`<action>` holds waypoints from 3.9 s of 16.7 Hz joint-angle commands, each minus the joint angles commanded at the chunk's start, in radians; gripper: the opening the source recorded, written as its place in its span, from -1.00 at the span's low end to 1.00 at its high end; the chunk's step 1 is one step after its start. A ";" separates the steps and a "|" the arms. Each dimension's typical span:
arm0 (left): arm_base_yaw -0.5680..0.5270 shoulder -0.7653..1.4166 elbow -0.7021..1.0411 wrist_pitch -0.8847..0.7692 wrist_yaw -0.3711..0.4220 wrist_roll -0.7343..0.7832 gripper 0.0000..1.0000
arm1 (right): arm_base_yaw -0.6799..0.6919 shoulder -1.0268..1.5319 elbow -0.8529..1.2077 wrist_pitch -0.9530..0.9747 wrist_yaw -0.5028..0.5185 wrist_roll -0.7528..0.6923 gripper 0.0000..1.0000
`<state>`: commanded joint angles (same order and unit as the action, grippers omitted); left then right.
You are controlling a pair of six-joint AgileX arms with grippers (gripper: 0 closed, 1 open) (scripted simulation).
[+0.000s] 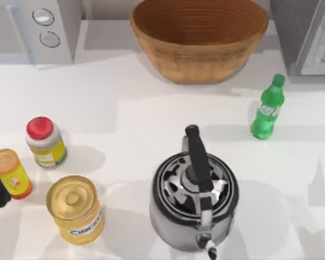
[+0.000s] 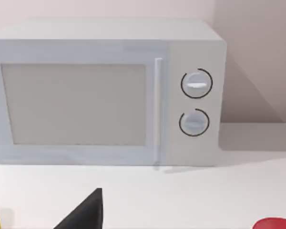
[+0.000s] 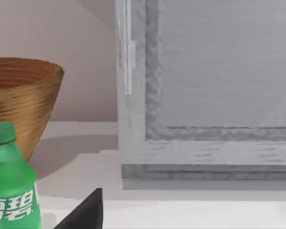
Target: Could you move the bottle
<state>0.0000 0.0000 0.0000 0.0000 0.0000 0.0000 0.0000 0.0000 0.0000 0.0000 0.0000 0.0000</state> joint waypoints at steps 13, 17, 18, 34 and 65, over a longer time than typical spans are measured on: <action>0.000 0.000 0.000 0.000 0.000 0.000 1.00 | -0.038 0.648 0.109 0.410 -0.309 -0.084 1.00; 0.000 0.000 0.000 0.000 0.000 0.000 1.00 | -0.070 1.051 0.201 0.675 -0.480 -0.125 1.00; 0.000 0.000 0.000 0.000 0.000 0.000 1.00 | -0.078 1.151 0.224 0.740 -0.521 -0.135 1.00; 0.000 0.000 0.000 0.000 0.000 0.000 1.00 | -0.124 1.905 0.373 1.237 -0.858 -0.219 1.00; 0.000 0.000 0.000 0.000 0.000 0.000 1.00 | 0.117 2.144 0.666 1.239 -0.622 -0.133 -0.81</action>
<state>0.0000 0.0000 0.0000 0.0000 0.0000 0.0000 0.1171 2.1441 0.6662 1.2391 -0.6216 -0.1326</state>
